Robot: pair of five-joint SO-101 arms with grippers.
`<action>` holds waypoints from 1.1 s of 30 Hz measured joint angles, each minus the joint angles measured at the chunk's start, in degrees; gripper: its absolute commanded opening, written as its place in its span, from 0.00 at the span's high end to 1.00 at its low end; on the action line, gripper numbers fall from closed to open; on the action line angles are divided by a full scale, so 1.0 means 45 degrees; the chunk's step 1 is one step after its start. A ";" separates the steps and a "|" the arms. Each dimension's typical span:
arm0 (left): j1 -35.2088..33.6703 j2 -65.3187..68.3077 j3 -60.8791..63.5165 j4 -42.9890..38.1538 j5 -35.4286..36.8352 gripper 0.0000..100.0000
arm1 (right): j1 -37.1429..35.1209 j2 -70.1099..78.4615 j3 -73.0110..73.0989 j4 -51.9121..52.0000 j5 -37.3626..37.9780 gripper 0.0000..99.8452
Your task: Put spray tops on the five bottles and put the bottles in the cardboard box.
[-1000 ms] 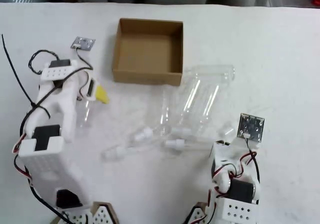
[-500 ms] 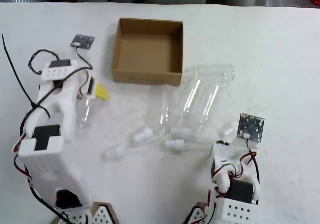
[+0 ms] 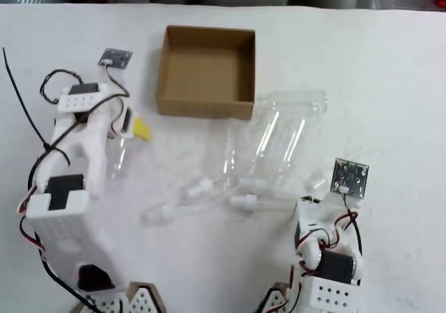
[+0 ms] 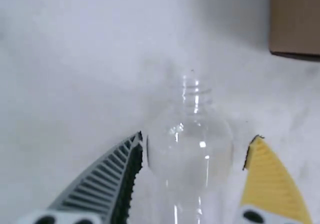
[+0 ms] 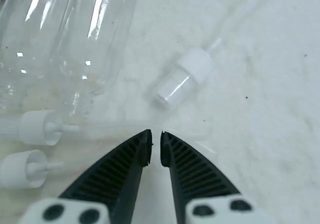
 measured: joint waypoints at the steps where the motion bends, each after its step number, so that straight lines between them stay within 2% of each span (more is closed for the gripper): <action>1: 0.0000 0.0000 0.0000 0.0000 0.0039 0.67 | 0.0000 0.0000 0.0000 0.0000 0.0000 0.98; 5: -0.0020 0.0606 -0.0488 0.0137 0.0234 0.67 | 0.0000 0.0000 0.0000 0.0000 0.0000 0.98; 13: 0.0000 0.2364 -0.3067 0.1817 0.0274 0.69 | 0.0000 0.0000 0.0000 0.0000 0.0000 0.98; 19: 0.0020 0.2657 -0.3458 0.2051 0.0293 0.91 | 0.0000 0.0000 0.0000 0.0000 0.0000 0.98; 25: 0.0195 0.2657 -0.3497 0.2422 -0.1641 0.91 | 0.0000 0.0000 0.0000 0.0000 0.0000 0.98; 33: 0.0195 0.2657 -0.3497 0.2598 -0.1973 0.91 | 0.0000 0.0000 0.0000 0.0000 0.0000 0.98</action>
